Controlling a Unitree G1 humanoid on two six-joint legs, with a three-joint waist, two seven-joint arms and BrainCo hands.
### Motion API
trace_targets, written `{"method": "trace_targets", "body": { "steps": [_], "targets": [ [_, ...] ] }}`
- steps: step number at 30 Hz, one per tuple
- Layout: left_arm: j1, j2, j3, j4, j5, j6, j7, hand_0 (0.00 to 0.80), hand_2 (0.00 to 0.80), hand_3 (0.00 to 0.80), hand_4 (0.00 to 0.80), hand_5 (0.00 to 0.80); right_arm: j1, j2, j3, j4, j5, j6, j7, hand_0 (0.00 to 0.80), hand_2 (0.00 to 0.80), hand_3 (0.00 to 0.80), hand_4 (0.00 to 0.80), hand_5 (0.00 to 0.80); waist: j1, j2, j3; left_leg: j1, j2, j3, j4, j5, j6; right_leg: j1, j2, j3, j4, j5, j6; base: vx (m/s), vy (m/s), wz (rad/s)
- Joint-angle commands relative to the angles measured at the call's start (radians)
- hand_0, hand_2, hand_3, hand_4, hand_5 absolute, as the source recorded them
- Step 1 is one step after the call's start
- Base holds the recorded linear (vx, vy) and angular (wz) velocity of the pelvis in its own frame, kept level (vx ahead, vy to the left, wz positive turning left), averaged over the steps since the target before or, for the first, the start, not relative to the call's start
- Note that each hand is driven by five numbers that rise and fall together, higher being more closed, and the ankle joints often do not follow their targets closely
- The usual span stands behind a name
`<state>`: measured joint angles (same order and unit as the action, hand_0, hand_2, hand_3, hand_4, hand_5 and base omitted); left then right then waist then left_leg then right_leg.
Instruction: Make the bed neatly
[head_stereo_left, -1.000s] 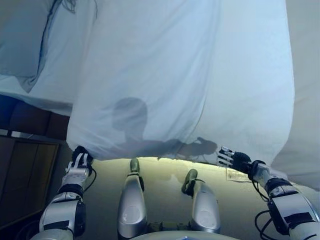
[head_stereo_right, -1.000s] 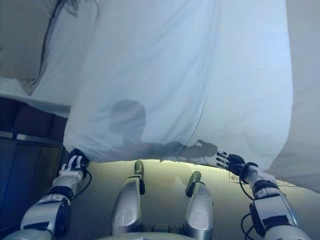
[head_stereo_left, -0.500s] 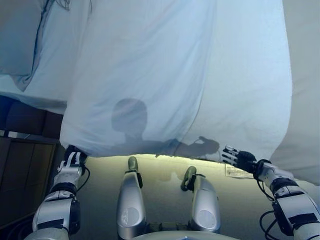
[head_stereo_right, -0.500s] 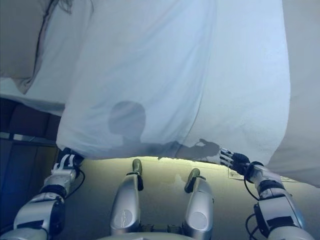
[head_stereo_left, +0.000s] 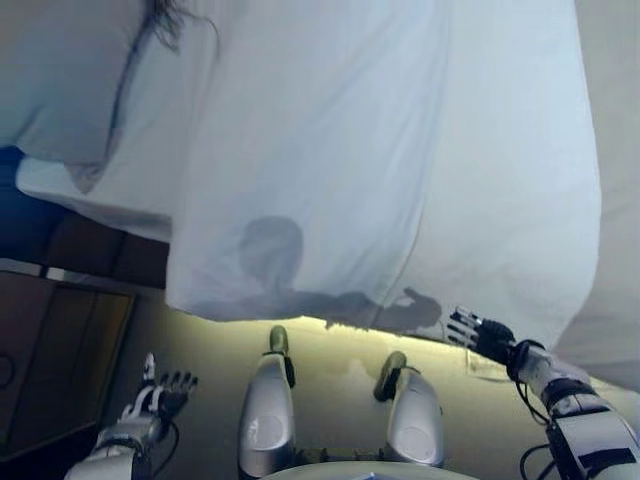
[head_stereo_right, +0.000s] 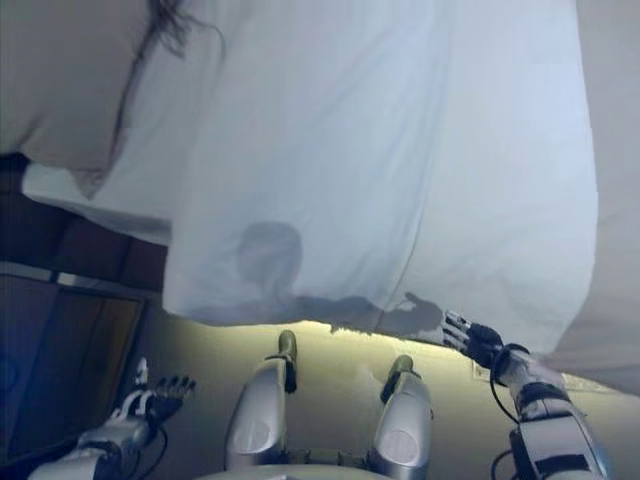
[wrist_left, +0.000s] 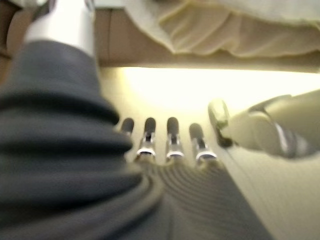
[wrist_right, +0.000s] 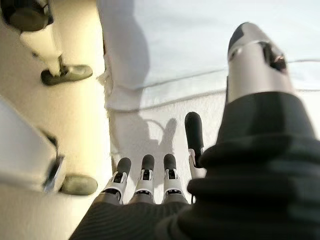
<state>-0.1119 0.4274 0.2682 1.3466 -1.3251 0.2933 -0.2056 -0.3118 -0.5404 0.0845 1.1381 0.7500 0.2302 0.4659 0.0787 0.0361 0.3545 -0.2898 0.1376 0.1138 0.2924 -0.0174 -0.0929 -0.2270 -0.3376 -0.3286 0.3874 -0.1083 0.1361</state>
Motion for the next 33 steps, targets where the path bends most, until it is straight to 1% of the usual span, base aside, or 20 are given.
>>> {"method": "trace_targets", "body": {
  "steps": [1,2,5,7,9,12,15,16,17,18,19,20,21,22,23,24,25,27,30,33],
  "targets": [
    [0.024,0.029,0.041,0.033,0.045,-0.022,-0.051,0.0,0.0,0.0,0.0,0.0,-0.014,0.06,-0.046,0.014,0.018,-0.035,0.0,0.0,0.0,0.0,0.0,0.0,0.052,-0.043,-0.021,0.105,-0.038,0.022,-0.029,-0.066,0.014,0.071,-0.107,0.049,-0.214,0.277,0.079,0.061,0.048,0.03],
    [0.033,0.023,0.047,0.029,0.052,-0.033,-0.061,0.0,0.0,0.0,0.0,0.0,-0.006,0.07,-0.046,0.013,0.017,-0.034,0.002,0.0,0.0,0.0,0.0,0.0,0.057,-0.043,-0.029,0.12,-0.043,0.028,-0.054,-0.055,0.02,0.086,-0.088,0.035,-0.202,0.259,0.075,0.06,0.03,-0.04],
    [0.039,0.024,0.048,0.001,0.047,-0.057,-0.098,0.0,0.0,0.0,0.0,0.0,0.021,0.105,-0.026,0.009,0.022,-0.033,0.007,0.0,0.0,0.0,0.0,0.0,0.062,-0.043,-0.064,0.173,-0.049,0.043,-0.161,-0.003,0.031,0.141,0.016,-0.002,-0.177,0.176,0.052,0.072,-0.024,0.0],
    [0.019,0.038,0.045,-0.02,0.04,-0.061,-0.109,0.0,0.0,0.0,0.0,0.0,0.033,0.112,-0.011,0.024,0.02,-0.031,0.022,0.0,0.0,0.0,0.0,0.0,0.054,-0.045,-0.092,0.201,-0.059,0.03,-0.223,0.024,0.033,0.17,0.103,0.008,-0.197,0.115,0.028,0.098,-0.096,0.06],
    [-0.007,0.038,0.029,-0.077,0.041,-0.067,-0.127,0.0,0.0,0.0,0.0,0.0,0.047,0.121,-0.001,0.039,0.021,-0.026,0.024,0.0,0.0,0.0,0.0,0.0,0.043,-0.049,-0.122,0.223,-0.079,0.004,-0.267,0.043,0.032,0.2,0.175,0.039,-0.242,0.077,-0.005,0.107,-0.152,0.16],
    [-0.018,0.021,0.009,-0.156,0.042,-0.089,-0.133,0.0,0.0,0.0,0.0,0.0,0.085,0.132,-0.006,0.047,0.025,-0.023,0.025,0.0,0.0,0.0,0.0,0.0,0.039,-0.047,-0.158,0.241,-0.093,-0.026,-0.32,0.072,0.028,0.229,0.205,0.054,-0.292,0.085,-0.022,0.103,-0.153,0.46],
    [-0.014,0.0,-0.012,-0.265,0.044,-0.128,-0.164,0.0,0.0,0.0,0.0,0.0,0.124,0.142,-0.016,0.052,0.017,-0.003,0.015,0.0,0.0,0.0,0.0,0.0,0.039,-0.044,-0.19,0.273,-0.092,0.001,-0.359,0.09,0.017,0.277,0.218,0.017,-0.338,0.091,-0.033,0.104,-0.136,0.09],
    [-0.02,-0.002,-0.028,-0.305,0.049,-0.148,-0.182,0.0,0.0,0.0,0.0,0.0,0.14,0.145,-0.021,0.055,0.015,-0.001,0.009,0.0,0.0,0.0,0.0,0.0,0.03,-0.042,-0.2,0.279,-0.086,0.032,-0.358,0.091,0.013,0.286,0.221,0.006,-0.345,0.09,-0.039,0.068,-0.061,0.02],
    [-0.031,-0.006,-0.05,-0.339,0.052,-0.158,-0.192,0.0,0.0,0.0,0.0,0.0,0.154,0.142,-0.028,0.053,0.02,0.001,0.001,0.0,0.0,0.0,0.0,0.0,0.016,-0.041,-0.204,0.278,-0.069,0.079,-0.342,0.093,0.004,0.292,0.221,-0.008,-0.343,0.085,-0.046,0.049,-0.045,0.07],
    [-0.037,-0.011,-0.064,-0.357,0.058,-0.165,-0.191,0.0,0.0,0.0,0.0,0.0,0.163,0.14,-0.035,0.051,0.021,0.0,-0.001,0.0,0.0,0.0,0.0,0.0,0.008,-0.042,-0.202,0.271,-0.051,0.101,-0.322,0.095,-0.006,0.294,0.221,-0.013,-0.337,0.079,-0.052,0.027,-0.003,0.18],
    [-0.04,-0.02,-0.084,-0.379,0.068,-0.188,-0.205,0.0,0.0,0.0,0.0,0.0,0.17,0.135,-0.045,0.049,0.026,0.005,-0.006,0.0,0.0,0.0,0.0,0.0,-0.002,-0.043,-0.194,0.264,-0.024,0.108,-0.297,0.095,-0.02,0.295,0.216,-0.014,-0.32,0.065,-0.06,0.019,0.055,0.36],
    [-0.034,-0.029,-0.103,-0.401,0.076,-0.204,-0.211,0.0,0.0,0.0,0.0,0.0,0.17,0.127,-0.049,0.049,0.028,0.017,-0.011,0.0,0.0,0.0,0.0,0.0,-0.003,-0.042,-0.186,0.254,-0.003,0.075,-0.282,0.101,-0.03,0.289,0.212,-0.001,-0.299,0.057,-0.065,0.038,0.123,0.31],
    [-0.025,-0.041,-0.114,-0.417,0.095,-0.22,-0.226,0.0,0.0,0.0,0.0,0.0,0.167,0.118,-0.051,0.049,0.023,0.032,-0.017,0.0,0.0,0.0,0.0,0.0,0.001,-0.039,-0.177,0.249,0.011,0.01,-0.277,0.108,-0.038,0.281,0.208,0.024,-0.279,0.049,-0.068,0.051,0.17,0.15],
    [-0.017,-0.045,-0.114,-0.424,0.096,-0.229,-0.233,0.0,0.0,0.0,0.0,0.0,0.167,0.109,-0.053,0.05,0.014,0.041,-0.019,0.0,0.0,0.0,0.0,0.0,0.004,-0.034,-0.171,0.25,0.027,-0.034,-0.283,0.116,-0.043,0.276,0.205,0.042,-0.264,0.04,-0.07,0.071,0.191,-0.13],
    [-0.013,-0.043,-0.109,-0.428,0.094,-0.233,-0.247,0.0,0.0,0.0,0.0,0.0,0.168,0.102,-0.053,0.055,0.007,0.044,-0.02,0.0,0.0,0.0,0.0,0.0,0.005,-0.026,-0.169,0.249,0.045,-0.07,-0.289,0.128,-0.048,0.267,0.203,0.059,-0.251,0.035,-0.072,0.057,0.214,-0.46],
    [-0.013,-0.037,-0.099,-0.43,0.098,-0.236,-0.27,0.0,0.0,0.0,0.0,0.0,0.169,0.097,-0.056,0.061,0.004,0.044,-0.022,0.0,0.0,0.0,0.0,0.0,0.004,-0.02,-0.165,0.251,0.061,-0.09,-0.292,0.133,-0.052,0.259,0.198,0.07,-0.232,0.023,-0.073,0.024,0.21,-0.69],
    [-0.023,-0.03,-0.09,-0.432,0.097,-0.235,-0.276,0.0,0.0,0.0,0.0,0.0,0.168,0.095,-0.062,0.066,-0.001,0.043,-0.02,0.0,0.0,0.0,0.0,0.0,0.001,-0.016,-0.161,0.251,0.069,-0.089,-0.286,0.13,-0.054,0.25,0.192,0.072,-0.213,0.014,-0.073,-0.012,0.243,-0.7],
    [-0.063,-0.014,-0.086,-0.422,0.084,-0.24,-0.303,0.0,0.0,0.0,0.0,0.0,0.167,0.095,-0.074,0.079,0.004,0.032,-0.035,0.0,0.0,0.0,0.0,0.0,-0.015,-0.006,-0.146,0.24,0.081,-0.061,-0.242,0.113,-0.055,0.218,0.165,0.063,-0.154,-0.004,-0.069,-0.039,0.242,-0.31],
    [-0.13,0.007,-0.11,-0.428,0.038,-0.263,-0.326,0.0,0.0,0.0,0.0,0.0,0.151,0.073,-0.067,0.08,-0.01,0.042,-0.041,0.0,0.0,0.0,0.0,0.0,-0.039,-0.005,-0.098,0.188,0.071,-0.059,-0.132,0.078,-0.061,0.171,0.126,0.09,-0.084,-0.01,-0.055,-0.089,0.214,-0.1],
    [-0.186,0.015,-0.13,-0.441,0.004,-0.29,-0.357,0.0,0.0,0.0,0.0,0.0,0.119,0.06,-0.045,0.089,0.0,0.028,-0.021,0.0,0.0,0.0,0.0,0.0,-0.051,-0.006,-0.049,0.141,0.07,-0.053,-0.053,0.047,-0.053,0.11,0.103,0.112,-0.016,-0.016,-0.051,-0.126,0.191,-0.06]
  ]
}}
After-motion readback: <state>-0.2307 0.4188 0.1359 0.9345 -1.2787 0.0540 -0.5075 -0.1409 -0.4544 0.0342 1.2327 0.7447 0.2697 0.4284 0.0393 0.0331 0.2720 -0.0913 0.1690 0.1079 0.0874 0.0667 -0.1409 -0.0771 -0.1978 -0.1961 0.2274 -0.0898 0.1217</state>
